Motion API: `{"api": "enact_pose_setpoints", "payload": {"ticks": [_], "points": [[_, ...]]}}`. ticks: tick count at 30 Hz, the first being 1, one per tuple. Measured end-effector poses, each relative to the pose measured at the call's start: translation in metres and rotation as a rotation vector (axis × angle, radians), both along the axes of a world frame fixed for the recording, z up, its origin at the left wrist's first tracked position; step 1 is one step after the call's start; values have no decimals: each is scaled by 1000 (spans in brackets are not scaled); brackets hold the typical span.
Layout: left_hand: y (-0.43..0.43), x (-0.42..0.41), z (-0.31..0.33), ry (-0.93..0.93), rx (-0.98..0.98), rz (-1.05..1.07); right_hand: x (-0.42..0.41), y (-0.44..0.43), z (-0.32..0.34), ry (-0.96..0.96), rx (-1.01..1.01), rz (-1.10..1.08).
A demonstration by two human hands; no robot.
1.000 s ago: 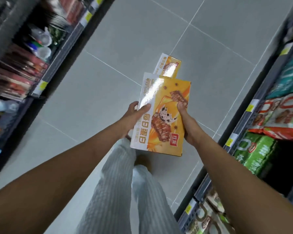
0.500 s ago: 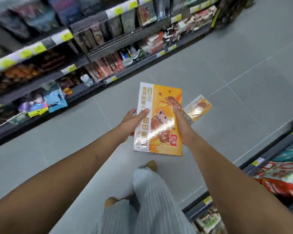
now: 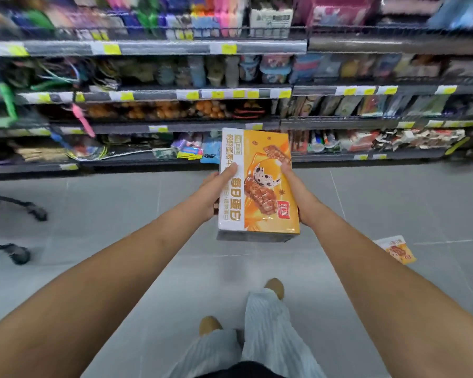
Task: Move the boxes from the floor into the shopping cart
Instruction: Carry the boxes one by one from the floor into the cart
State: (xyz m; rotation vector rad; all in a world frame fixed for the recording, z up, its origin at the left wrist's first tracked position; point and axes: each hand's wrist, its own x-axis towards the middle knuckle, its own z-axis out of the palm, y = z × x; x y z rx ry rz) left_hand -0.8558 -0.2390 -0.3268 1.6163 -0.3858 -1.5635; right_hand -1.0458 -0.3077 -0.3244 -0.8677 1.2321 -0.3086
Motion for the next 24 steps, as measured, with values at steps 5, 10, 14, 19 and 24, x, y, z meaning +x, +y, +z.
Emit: {"api": "enact_pose_setpoints", "payload": {"ticks": [5,10,14,19,24], "points": [[59,103,31,38,-72,206,110,19,37,-52,-76,221],[98,193,52,129,-91,474,223,34,53,-21,-130,413],[123,258,49,168,-77,599,314,40,39,-1,-120,544],[162,353,46,144,-23,804,450,51,26,4,-109,709],[213,458,48,90,-3,1023,598,86,14,-28,-117,931]]}}
